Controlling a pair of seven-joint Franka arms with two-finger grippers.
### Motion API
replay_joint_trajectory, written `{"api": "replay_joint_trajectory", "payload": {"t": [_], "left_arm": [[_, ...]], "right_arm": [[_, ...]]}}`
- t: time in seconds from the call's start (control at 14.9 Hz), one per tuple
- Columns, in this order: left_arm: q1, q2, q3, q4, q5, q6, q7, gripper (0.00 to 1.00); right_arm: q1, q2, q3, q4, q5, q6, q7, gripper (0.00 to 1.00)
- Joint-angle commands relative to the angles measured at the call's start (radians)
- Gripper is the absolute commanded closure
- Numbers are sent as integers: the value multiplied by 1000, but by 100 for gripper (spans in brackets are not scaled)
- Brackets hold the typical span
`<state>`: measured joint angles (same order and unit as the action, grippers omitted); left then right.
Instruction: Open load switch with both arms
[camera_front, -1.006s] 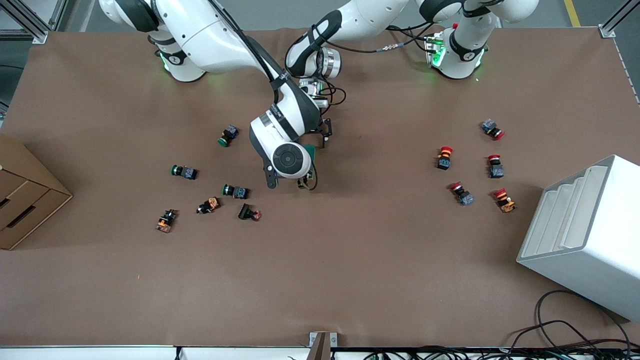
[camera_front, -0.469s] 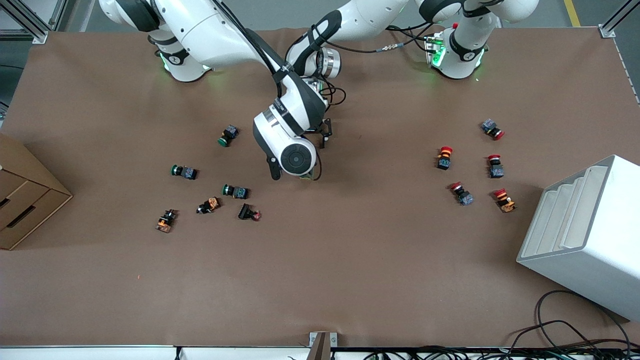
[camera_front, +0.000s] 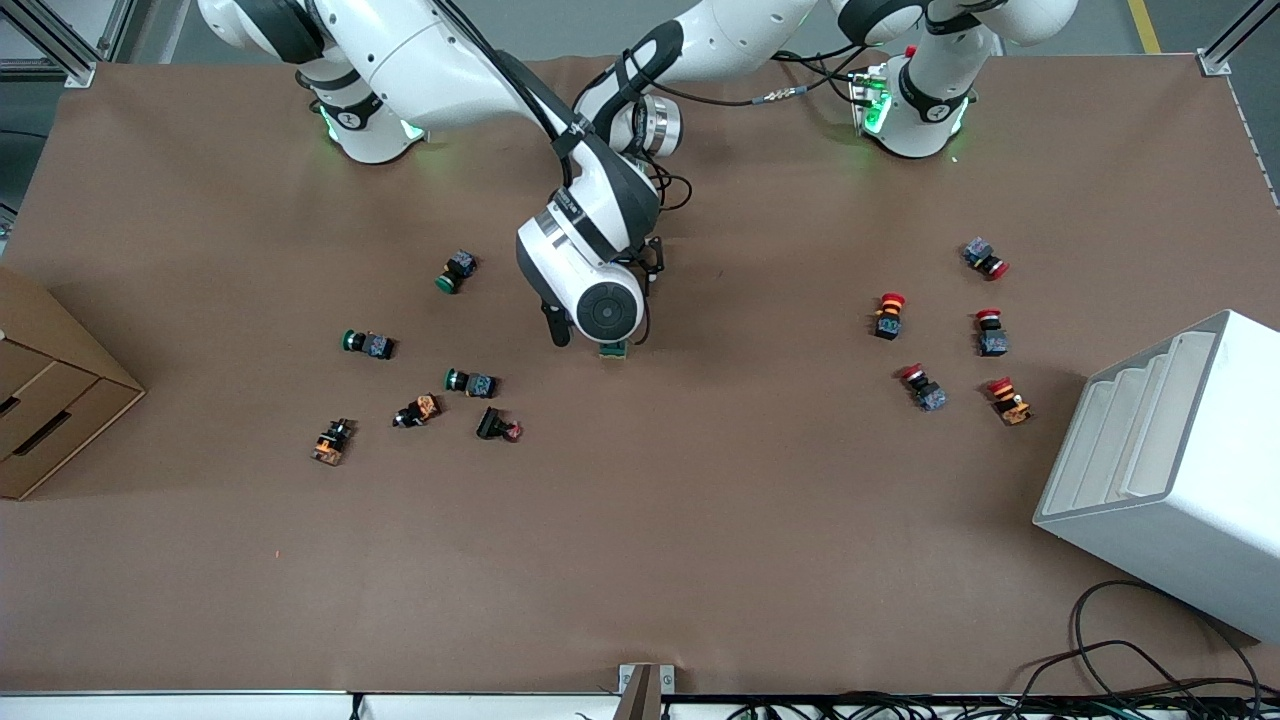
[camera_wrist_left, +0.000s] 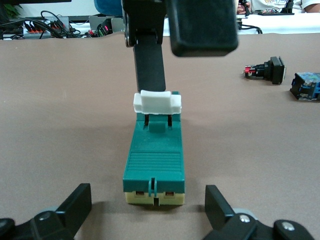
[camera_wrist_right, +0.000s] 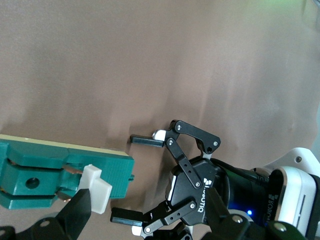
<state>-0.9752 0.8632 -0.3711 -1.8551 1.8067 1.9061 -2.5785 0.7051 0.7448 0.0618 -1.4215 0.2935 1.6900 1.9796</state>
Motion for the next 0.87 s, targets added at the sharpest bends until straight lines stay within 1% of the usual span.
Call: {"api": "replay_joint_trajectory", "payload": {"t": [0.0,0.47,0.8], "left_arm": [[-10,49,8,53,8,22,-3,0],[-10,49,8,53,8,21,-3,0],[-10,49,8,53,8,22,-3,0]], "right_arm": [[4,-7,6,-14,19,-9,7,0],[10,-1,6,-24,18,2,5,0],[19,21,4,-24,15,11,2,0]]}}
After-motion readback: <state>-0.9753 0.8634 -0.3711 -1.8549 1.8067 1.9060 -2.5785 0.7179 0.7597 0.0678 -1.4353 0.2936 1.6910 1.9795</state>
